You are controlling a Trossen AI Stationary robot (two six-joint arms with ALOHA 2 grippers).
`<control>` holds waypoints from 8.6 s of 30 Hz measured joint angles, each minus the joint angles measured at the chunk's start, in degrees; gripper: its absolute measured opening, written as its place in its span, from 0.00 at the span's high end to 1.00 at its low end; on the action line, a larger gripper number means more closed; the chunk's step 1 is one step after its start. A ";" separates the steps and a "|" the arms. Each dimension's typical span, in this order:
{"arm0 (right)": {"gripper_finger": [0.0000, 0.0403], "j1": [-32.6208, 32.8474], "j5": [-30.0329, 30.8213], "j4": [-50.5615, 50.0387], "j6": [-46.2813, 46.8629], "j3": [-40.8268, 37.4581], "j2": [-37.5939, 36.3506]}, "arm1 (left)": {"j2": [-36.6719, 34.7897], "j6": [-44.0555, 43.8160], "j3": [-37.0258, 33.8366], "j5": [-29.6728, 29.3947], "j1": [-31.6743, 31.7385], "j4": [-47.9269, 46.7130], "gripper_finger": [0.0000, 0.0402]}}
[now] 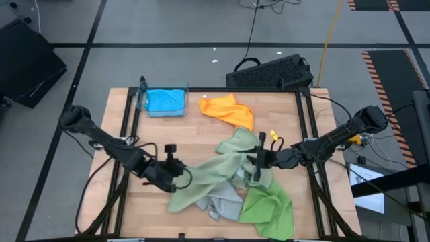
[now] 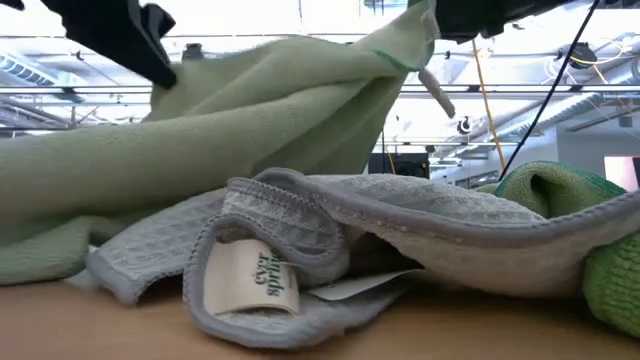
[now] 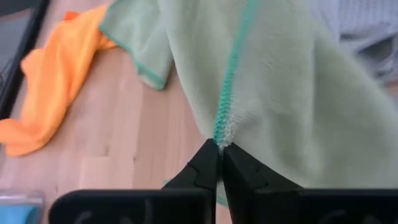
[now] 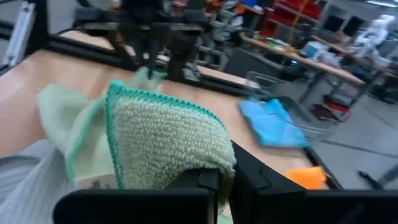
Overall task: Fold microfiber towels
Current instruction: Fold the left light green microfiber cloth
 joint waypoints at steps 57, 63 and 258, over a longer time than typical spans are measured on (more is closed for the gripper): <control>0.55 16.49 -13.76 -17.20 -2.43 4.13 15.41 | 4.43 -14.29 -1.42 -11.64 -7.78 4.63 0.98; 0.68 12.78 -19.82 -18.70 -3.66 4.04 17.00 | 4.43 -13.92 -1.42 -11.34 -7.78 4.66 0.96; 1.00 -41.28 -60.29 -19.13 -12.17 24.15 9.63 | 2.71 -48.28 36.94 -19.31 -4.83 -50.61 0.98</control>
